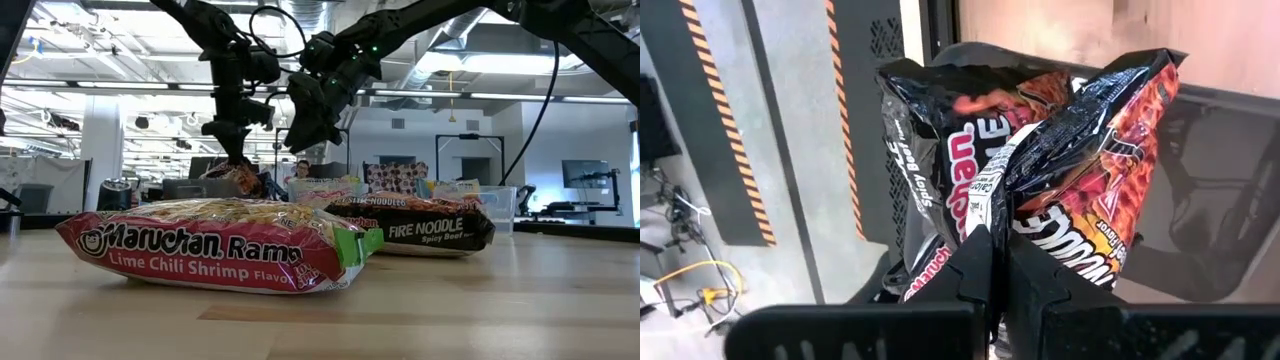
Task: Sort Maruchan noodles
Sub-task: Adjust the black noodle pack in the black bin
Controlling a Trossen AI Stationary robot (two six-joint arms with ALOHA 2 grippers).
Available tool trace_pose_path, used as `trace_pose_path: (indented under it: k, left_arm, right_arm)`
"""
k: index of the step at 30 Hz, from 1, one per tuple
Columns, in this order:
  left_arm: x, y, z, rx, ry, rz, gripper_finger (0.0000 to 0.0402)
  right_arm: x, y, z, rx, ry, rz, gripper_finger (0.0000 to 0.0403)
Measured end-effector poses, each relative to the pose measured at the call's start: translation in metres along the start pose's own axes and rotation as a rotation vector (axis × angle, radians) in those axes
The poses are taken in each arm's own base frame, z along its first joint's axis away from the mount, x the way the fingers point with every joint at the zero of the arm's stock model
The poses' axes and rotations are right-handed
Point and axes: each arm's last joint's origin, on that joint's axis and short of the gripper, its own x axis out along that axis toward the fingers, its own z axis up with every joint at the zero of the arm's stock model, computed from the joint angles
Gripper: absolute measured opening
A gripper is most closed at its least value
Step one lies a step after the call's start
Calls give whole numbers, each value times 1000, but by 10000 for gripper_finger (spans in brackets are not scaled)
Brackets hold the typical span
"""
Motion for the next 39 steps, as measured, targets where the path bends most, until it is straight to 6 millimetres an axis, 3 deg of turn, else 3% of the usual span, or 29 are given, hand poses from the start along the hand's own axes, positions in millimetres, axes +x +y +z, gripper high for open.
trace_pose_path:
  k: [8,21,33,39]
  left_arm:
    - [0,-1,-1,-32,5,-10,0]
    - [-1,-1,3,-150,-28,-3,2]
    - [-2,-6,3,-193,13,-20,93]
    - [-19,-8,14,-195,-7,-36,99]
  right_arm:
    - [0,0,-1,8,14,-2,173]
    - [0,0,-2,8,16,-4,176]
    - [0,0,-2,8,16,-4,176]
    - [0,0,-2,8,16,-5,176]
